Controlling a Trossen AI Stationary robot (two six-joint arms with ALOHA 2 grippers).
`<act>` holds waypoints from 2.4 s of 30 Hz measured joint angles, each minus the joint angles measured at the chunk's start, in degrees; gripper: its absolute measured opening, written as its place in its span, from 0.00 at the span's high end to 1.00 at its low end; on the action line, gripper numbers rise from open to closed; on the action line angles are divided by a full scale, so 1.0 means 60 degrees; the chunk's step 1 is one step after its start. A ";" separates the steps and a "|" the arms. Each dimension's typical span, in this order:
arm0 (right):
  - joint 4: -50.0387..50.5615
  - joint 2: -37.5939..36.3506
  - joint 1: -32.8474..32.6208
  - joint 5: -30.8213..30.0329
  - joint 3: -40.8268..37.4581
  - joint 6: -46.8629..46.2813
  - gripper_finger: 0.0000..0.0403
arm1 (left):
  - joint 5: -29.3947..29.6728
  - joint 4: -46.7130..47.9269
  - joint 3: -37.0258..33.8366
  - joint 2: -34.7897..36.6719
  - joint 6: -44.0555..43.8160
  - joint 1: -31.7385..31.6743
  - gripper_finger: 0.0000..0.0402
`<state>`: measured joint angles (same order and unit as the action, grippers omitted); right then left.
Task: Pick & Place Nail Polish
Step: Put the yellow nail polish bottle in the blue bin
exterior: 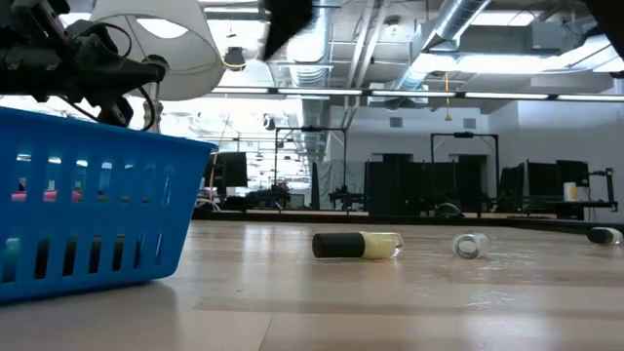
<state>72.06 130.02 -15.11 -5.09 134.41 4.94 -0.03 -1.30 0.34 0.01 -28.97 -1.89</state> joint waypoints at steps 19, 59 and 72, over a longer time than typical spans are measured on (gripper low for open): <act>-0.3263 -0.1170 -0.0677 0.0927 -0.6214 -0.0236 0.35 | 0.0000 -0.0003 0.0000 0.0000 0.0003 0.0000 1.00; -0.5443 -0.1184 -0.0416 0.1309 -0.8098 -0.1005 0.74 | -0.0001 -0.0003 0.0003 0.0000 0.0003 -0.0002 1.00; -0.5304 -0.2493 0.0620 0.0879 -0.7303 -0.1619 0.74 | -0.0001 -0.0003 0.0003 0.0000 0.0001 -0.0002 1.00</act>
<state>40.23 115.06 -11.39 0.18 90.59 -4.77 -0.04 -1.32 0.36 0.01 -28.96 -1.91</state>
